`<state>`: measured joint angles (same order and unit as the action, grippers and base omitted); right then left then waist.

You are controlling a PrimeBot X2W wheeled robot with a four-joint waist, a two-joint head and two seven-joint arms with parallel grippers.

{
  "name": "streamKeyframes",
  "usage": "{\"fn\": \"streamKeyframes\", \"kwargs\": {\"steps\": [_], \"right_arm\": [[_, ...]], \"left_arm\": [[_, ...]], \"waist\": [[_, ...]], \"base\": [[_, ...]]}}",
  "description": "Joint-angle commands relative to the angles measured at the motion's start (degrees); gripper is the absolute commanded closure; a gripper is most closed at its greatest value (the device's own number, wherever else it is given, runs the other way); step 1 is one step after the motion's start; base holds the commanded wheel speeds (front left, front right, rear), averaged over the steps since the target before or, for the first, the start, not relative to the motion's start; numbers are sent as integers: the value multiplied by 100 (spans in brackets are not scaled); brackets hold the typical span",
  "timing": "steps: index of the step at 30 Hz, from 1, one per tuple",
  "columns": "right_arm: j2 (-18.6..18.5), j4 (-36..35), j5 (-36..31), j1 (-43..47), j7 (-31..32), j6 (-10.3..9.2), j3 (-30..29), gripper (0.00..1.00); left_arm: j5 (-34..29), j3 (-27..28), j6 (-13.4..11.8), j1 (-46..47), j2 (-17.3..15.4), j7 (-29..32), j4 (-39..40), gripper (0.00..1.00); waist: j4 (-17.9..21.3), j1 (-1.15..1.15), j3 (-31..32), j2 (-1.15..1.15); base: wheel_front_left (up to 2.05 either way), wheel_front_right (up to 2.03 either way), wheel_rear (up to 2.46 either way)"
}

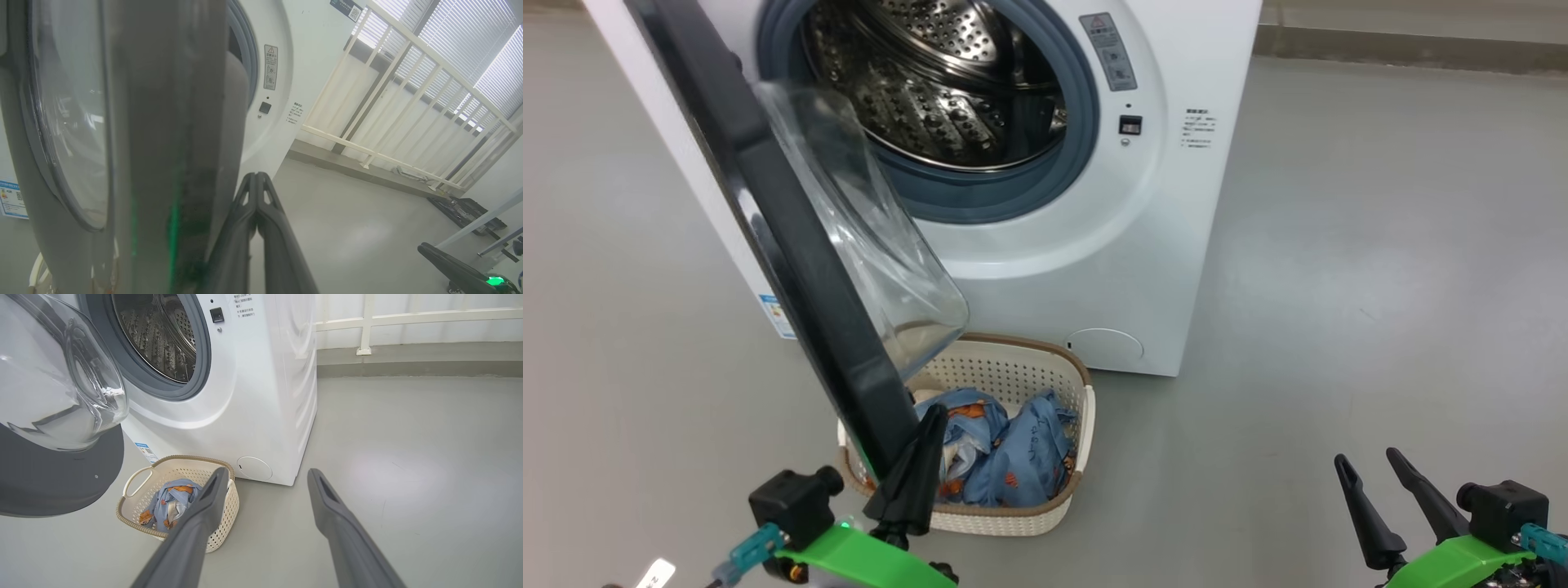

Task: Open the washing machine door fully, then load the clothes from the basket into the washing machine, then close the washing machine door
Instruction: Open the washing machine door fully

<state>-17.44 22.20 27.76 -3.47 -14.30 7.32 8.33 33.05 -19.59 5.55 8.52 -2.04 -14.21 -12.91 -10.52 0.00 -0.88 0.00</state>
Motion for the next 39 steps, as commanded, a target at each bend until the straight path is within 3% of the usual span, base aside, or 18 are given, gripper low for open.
{"fn": "streamKeyframes", "kwargs": {"steps": [1,14,39], "right_arm": [[-94,-145,-35,-16,-70,17,95,0],[-83,-172,-46,-23,-70,17,92,0],[-41,-232,-133,-113,-70,17,41,0]], "left_arm": [[-25,302,-92,44,-181,-65,142,100],[51,541,-351,-235,-462,59,507,100],[215,1435,-1143,-513,-1045,280,993,100]], "waist": [[-76,0,7,0],[-354,0,-7,0],[-564,0,-287,0]], "base": [[0,0,0],[0,0,0],[0,0,0]]}}
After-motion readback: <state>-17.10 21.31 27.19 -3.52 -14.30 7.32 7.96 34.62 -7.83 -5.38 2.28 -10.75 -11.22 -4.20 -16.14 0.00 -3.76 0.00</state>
